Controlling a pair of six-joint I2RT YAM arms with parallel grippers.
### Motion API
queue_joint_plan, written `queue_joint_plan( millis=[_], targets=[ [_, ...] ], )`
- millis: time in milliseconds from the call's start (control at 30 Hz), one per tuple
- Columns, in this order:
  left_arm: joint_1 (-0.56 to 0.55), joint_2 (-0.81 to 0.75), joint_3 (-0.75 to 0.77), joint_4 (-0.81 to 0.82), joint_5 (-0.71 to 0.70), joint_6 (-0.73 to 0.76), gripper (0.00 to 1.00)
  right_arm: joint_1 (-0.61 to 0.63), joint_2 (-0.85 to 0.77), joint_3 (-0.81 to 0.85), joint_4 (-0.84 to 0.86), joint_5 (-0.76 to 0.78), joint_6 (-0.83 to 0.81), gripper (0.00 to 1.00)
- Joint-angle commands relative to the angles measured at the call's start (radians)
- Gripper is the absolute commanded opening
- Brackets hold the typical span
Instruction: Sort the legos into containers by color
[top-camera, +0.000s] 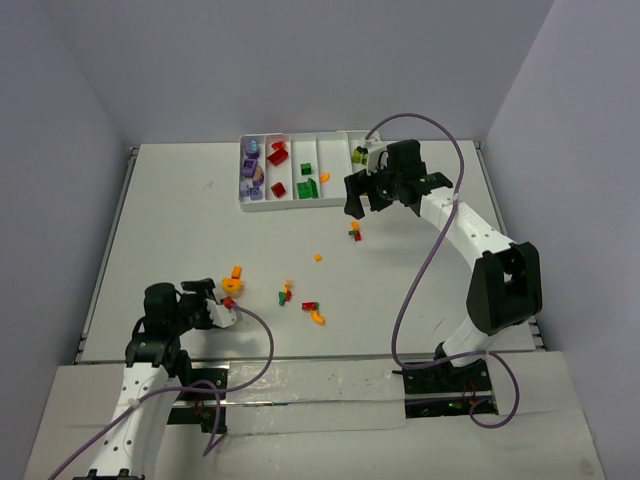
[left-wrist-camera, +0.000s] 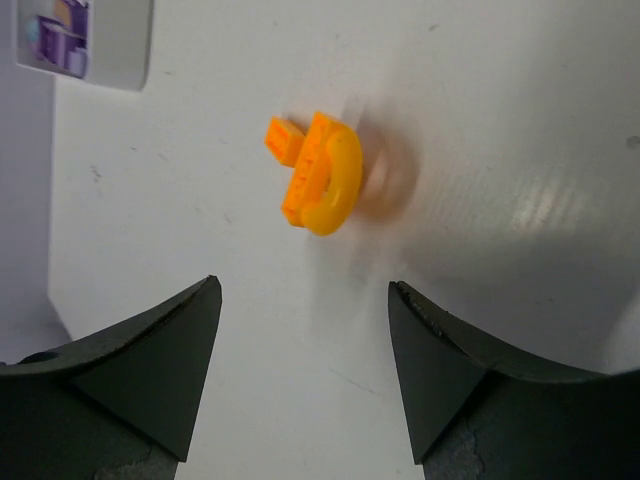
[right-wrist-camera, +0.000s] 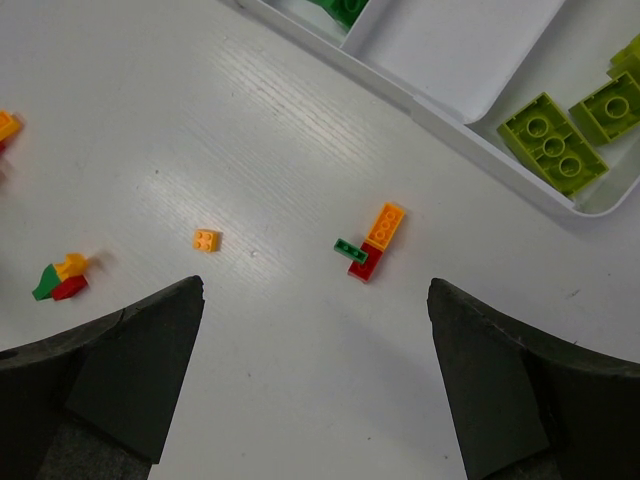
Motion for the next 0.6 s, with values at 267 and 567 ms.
queue_joint_plan(
  millis=[267, 567],
  targets=[
    [0.004, 0.226, 0.021, 0.229, 0.154, 0.134, 0.71, 0.002, -0.018, -0.010, 0.004, 0.023, -0.011, 1.00],
    [-0.003, 0.374, 0.038, 0.316, 0.168, 0.164, 0.68, 0.002, -0.005, -0.009, 0.003, 0.026, -0.018, 1.00]
  ],
)
